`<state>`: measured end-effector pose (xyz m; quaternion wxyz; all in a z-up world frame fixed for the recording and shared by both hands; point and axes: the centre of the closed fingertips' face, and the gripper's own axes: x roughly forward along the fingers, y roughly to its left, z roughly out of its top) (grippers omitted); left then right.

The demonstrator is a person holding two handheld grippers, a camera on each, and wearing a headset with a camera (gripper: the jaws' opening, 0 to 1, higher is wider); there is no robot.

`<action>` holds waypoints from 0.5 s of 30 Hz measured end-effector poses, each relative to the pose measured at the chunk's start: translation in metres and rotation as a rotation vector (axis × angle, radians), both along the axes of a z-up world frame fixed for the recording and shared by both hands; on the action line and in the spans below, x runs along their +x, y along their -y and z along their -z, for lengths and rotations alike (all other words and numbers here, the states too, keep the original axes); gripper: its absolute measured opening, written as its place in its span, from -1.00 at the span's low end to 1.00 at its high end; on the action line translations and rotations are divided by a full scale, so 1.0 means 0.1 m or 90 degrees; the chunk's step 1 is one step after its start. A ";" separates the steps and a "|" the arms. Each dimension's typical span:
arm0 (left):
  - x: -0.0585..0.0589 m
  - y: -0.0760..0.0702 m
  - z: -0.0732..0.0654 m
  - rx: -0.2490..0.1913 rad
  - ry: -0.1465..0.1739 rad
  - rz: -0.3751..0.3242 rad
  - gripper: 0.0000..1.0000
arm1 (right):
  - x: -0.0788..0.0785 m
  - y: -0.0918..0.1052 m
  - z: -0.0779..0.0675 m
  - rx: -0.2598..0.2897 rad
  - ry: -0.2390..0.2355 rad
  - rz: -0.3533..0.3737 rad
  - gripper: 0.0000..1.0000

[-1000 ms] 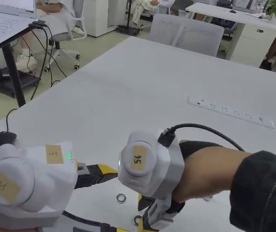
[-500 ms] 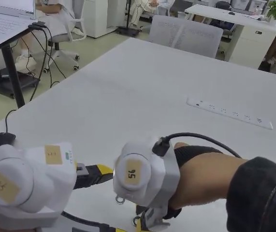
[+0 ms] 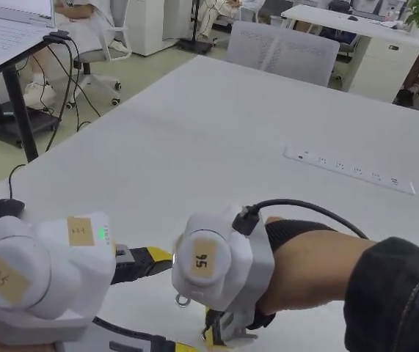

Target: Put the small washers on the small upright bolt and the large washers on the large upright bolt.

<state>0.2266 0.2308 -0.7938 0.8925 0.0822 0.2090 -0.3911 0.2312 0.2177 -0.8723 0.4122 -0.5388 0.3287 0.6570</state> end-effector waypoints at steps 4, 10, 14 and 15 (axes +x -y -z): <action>0.00 0.00 0.01 0.002 -0.001 0.001 0.35 | 0.01 0.01 0.00 -0.001 -0.003 0.005 -0.73; 0.00 0.01 0.01 0.001 -0.002 0.003 0.35 | 0.04 0.08 0.00 -0.007 -0.005 0.020 -0.73; 0.00 0.01 0.02 0.002 -0.002 0.004 0.35 | 0.05 0.15 0.00 -0.013 -0.006 0.026 -0.73; 0.00 0.01 0.02 0.003 -0.002 0.004 0.35 | 0.05 0.17 0.00 -0.014 -0.006 0.029 -0.73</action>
